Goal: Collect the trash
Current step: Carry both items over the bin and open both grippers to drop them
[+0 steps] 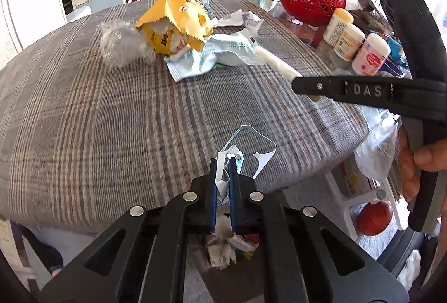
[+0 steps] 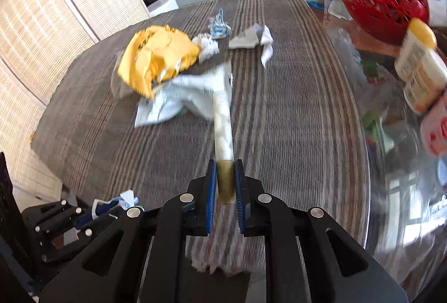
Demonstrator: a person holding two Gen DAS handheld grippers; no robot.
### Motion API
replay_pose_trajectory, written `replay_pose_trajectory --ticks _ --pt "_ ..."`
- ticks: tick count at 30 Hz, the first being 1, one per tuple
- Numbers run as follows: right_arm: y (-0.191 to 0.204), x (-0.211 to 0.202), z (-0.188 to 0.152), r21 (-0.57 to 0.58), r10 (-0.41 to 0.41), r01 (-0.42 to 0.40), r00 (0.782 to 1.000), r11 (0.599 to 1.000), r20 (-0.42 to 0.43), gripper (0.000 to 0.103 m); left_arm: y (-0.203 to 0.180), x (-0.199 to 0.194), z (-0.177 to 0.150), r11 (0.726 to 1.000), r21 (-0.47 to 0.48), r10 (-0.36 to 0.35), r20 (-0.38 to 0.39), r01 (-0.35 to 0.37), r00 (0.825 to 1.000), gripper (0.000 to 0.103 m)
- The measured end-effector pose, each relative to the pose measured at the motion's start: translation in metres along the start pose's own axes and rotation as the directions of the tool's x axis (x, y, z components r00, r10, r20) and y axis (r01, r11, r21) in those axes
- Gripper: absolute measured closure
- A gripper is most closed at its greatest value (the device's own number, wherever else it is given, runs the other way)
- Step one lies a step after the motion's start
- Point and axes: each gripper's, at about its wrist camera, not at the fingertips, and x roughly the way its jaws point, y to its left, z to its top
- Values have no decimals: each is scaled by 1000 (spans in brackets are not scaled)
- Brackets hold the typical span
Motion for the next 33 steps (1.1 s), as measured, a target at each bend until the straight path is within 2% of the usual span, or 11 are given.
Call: replay_pose_trajectory --ticks 11,16,25,33 --pt "15 -53 -97 13 37 -37 999 999 30 89 -24 -41 -68 1000 -14 -5 1 5 1000 97" --pt "26 -60 -136 -6 35 -35 999 999 25 89 -29 -36 -100 998 -45 -34 -33 32 999 97" --pt "21 -25 -178 45 45 -41 996 998 -73 89 -29 8 -144 996 -83 -56 -145 45 988 97" --pt "15 30 -192 82 24 -8 982 997 -188 89 -14 49 -154 989 -137 -83 -220 53 972 97"
